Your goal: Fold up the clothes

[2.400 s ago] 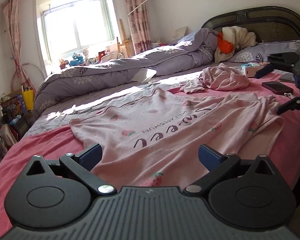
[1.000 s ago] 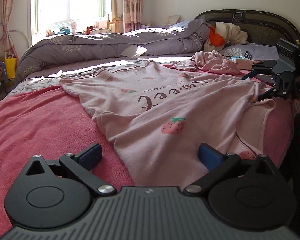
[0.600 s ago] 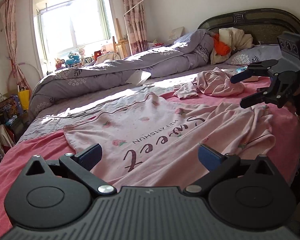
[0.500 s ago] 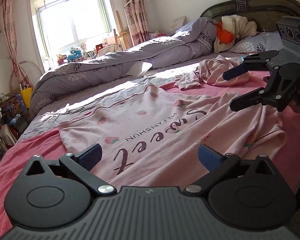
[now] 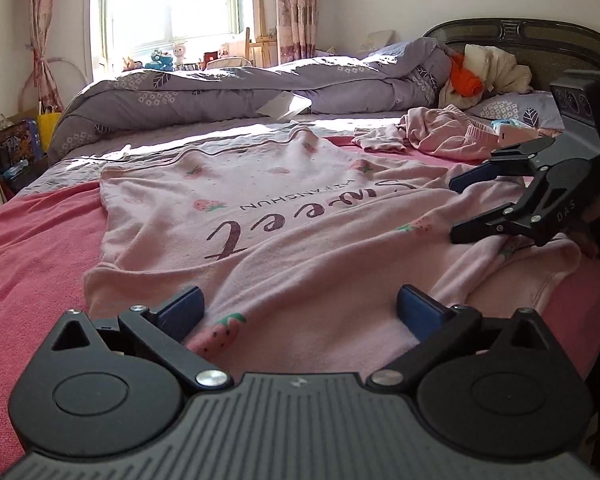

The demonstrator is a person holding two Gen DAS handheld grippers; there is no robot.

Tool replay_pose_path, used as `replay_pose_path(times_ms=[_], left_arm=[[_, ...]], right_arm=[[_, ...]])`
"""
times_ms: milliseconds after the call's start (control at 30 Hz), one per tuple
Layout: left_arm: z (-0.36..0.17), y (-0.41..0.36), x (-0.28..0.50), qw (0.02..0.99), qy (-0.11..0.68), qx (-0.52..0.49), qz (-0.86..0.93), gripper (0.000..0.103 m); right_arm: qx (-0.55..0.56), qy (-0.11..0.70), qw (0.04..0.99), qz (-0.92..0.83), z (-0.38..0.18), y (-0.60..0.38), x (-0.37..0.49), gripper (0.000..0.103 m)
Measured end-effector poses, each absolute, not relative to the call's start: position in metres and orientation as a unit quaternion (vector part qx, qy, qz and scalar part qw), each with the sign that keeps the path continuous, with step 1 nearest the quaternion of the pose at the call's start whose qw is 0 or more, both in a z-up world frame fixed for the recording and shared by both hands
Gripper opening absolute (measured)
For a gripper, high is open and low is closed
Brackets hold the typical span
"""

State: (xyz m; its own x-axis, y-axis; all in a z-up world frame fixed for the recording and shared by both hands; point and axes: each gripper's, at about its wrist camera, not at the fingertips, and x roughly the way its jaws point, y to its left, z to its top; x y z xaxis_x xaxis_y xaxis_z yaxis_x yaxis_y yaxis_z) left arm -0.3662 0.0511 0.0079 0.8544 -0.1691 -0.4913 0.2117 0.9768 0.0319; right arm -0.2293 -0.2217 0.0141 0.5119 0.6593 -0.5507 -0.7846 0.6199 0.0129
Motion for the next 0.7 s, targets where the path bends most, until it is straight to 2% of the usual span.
replay_pose_path(times_ms=[133,267,367,500,700], left_arm=[[0.012,0.056,-0.376,0.960,0.267,0.022,-0.080,0.103],[0.027,0.043,-0.366,0.948,0.316,0.023,-0.041,0.103],[0.043,0.051,-0.358,0.944,0.329,-0.020,-0.037,0.103],[0.071,0.087,-0.344,0.944,0.316,-0.083,-0.048,0.103],[0.103,0.168,-0.274,0.945,0.302,-0.123,0.029,0.103]], right_arm=[[-0.099,0.248,0.866,0.423,0.013,-0.239,-0.241,0.103],[-0.104,0.233,0.879,0.402,0.014,-0.239,-0.253,0.103],[-0.101,0.238,0.887,0.383,0.016,-0.235,-0.255,0.103],[-0.097,0.244,0.894,0.362,0.027,-0.231,-0.253,0.103],[-0.019,0.208,0.913,0.351,0.081,-0.247,-0.209,0.103]])
